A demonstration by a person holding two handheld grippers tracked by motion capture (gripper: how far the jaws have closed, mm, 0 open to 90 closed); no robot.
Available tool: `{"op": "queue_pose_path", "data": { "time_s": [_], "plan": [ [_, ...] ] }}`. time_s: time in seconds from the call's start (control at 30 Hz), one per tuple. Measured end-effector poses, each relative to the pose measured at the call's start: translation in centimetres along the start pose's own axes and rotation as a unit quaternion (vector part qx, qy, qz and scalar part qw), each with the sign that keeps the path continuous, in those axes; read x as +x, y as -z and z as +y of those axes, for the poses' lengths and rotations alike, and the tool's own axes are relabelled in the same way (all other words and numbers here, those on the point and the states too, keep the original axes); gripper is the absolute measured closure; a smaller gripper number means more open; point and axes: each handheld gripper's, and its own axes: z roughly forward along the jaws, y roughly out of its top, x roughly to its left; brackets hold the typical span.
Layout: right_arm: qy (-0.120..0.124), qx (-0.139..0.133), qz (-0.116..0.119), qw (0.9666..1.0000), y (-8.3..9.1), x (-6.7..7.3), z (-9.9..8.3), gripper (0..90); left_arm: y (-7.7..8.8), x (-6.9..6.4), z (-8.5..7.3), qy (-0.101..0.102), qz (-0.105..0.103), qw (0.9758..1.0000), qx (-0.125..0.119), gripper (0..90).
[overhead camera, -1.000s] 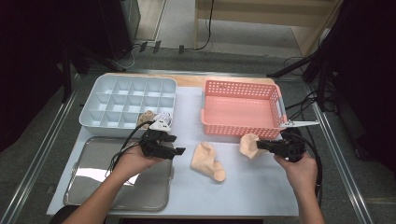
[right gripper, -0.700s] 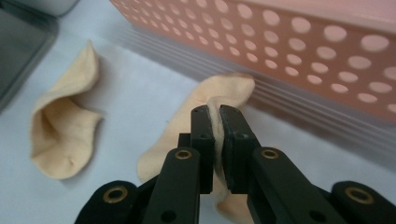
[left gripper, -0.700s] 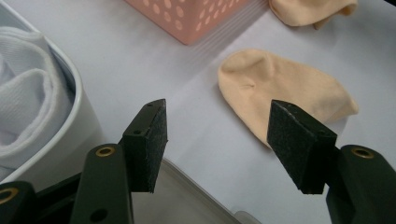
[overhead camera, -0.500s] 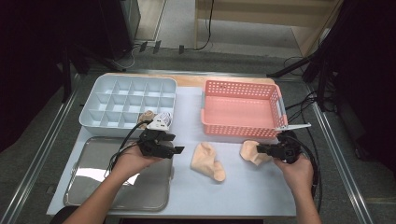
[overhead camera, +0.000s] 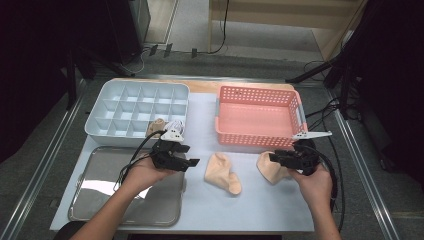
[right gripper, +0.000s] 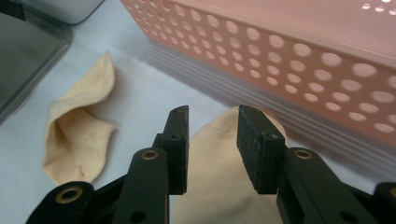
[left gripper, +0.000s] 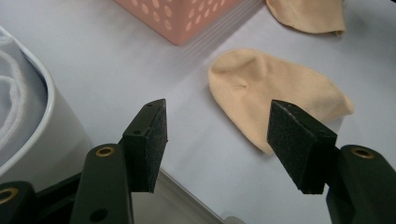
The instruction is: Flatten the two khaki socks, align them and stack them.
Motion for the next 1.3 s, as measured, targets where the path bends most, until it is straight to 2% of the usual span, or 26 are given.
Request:
{"op": "queue_pose_path", "data": {
  "time_s": [0.2, 0.27, 0.4, 0.47, 0.63, 0.83, 0.97, 1.17, 1.3],
  "plan": [
    [0.004, 0.001, 0.012, 0.9999, -0.4, 1.0, 0.0, 66.1, -0.6, 0.0, 0.3, -0.002, 0.000, 1.0000, 0.001, 40.2],
    [0.006, 0.002, 0.015, 0.9999, -0.6, 1.4, 0.0, 66.2, -0.9, 0.1, 0.5, 0.009, -0.005, 1.0000, -0.001, 40.9],
    [0.010, 0.005, 0.019, 0.9998, -0.8, 1.9, -0.2, 66.8, -1.2, 0.1, 0.6, 0.010, -0.006, 0.9999, -0.001, 41.6],
    [0.014, 0.009, 0.024, 0.9996, -1.1, 2.3, -0.4, 67.4, -1.6, -0.1, 0.8, 0.005, -0.001, 1.0000, 0.004, 42.4],
    [0.016, 0.008, 0.029, 0.9994, -1.2, 2.8, -0.5, 68.7, -2.3, -0.4, 1.1, 0.011, -0.003, 0.9998, 0.014, 47.3],
    [0.021, 0.012, 0.038, 0.9990, -1.7, 3.6, -0.8, 69.5, -3.4, -0.7, 1.1, 0.002, 0.000, 0.9996, 0.029, 46.2],
    [0.031, 0.018, 0.044, 0.9984, -2.3, 4.3, -0.9, 69.5, -4.1, -0.8, 0.9, 0.010, -0.002, 0.9993, 0.035, 45.7],
    [0.039, 0.025, 0.054, 0.9975, -3.2, 4.8, -1.1, 69.5, -5.1, -1.3, 0.7, 0.006, -0.011, 0.9992, 0.039, 49.0],
    [0.042, 0.033, 0.064, 0.9965, -4.0, 5.2, -1.3, 69.6, -5.8, -1.7, 0.5, -0.006, -0.009, 0.9987, 0.050, 50.8]
  ]
}}
